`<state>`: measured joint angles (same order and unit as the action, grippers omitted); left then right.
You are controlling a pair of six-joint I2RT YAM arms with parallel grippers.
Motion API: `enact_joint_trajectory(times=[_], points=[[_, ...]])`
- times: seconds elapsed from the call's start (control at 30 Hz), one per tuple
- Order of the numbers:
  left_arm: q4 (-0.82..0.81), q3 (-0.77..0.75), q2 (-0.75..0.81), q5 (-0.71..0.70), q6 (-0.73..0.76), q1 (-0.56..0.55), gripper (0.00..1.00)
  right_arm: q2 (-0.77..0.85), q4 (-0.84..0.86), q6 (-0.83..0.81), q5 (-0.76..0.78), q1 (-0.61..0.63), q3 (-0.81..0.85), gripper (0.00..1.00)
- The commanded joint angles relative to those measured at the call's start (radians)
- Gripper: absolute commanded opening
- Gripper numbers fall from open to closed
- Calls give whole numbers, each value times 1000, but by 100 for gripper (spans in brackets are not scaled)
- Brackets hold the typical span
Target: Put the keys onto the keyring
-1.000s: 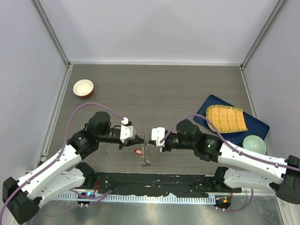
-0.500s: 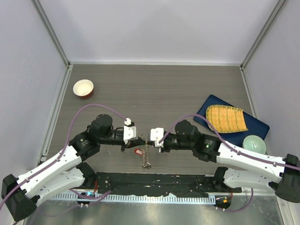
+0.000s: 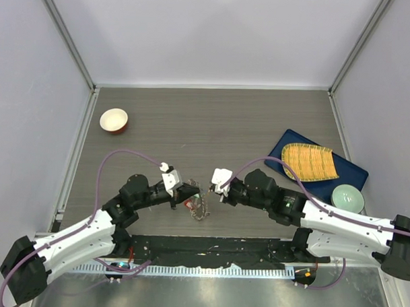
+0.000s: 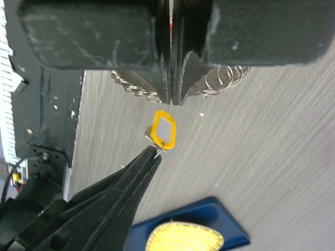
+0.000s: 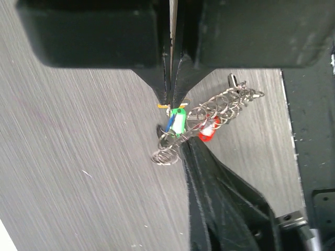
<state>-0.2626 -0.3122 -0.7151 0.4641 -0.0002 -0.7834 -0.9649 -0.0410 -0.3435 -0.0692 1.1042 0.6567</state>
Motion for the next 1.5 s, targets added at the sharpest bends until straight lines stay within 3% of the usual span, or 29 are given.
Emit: enact_joint_trajectory(times=[0.0,0.27,0.73,1.13,1.3,1.47], points=[[-386,79,-50,-128,-64,-16,0,35,64,93,175,6,-31,1],[-676,140,-291,-203,-63,-33,0,46,76,144,246,5,-72,1],[-1122,47,-868,-306,-116,-33,0,78,92,184,293,3,-124,1],[-1138,21,-1006,-340,-165,-33,0,97,90,189,321,5,-147,1],[-1123,35,-972,-335,-198,-34,0,94,90,186,327,5,-146,1],[-992,47,-877,-358,-236,-40,0,104,87,189,333,5,-149,1]])
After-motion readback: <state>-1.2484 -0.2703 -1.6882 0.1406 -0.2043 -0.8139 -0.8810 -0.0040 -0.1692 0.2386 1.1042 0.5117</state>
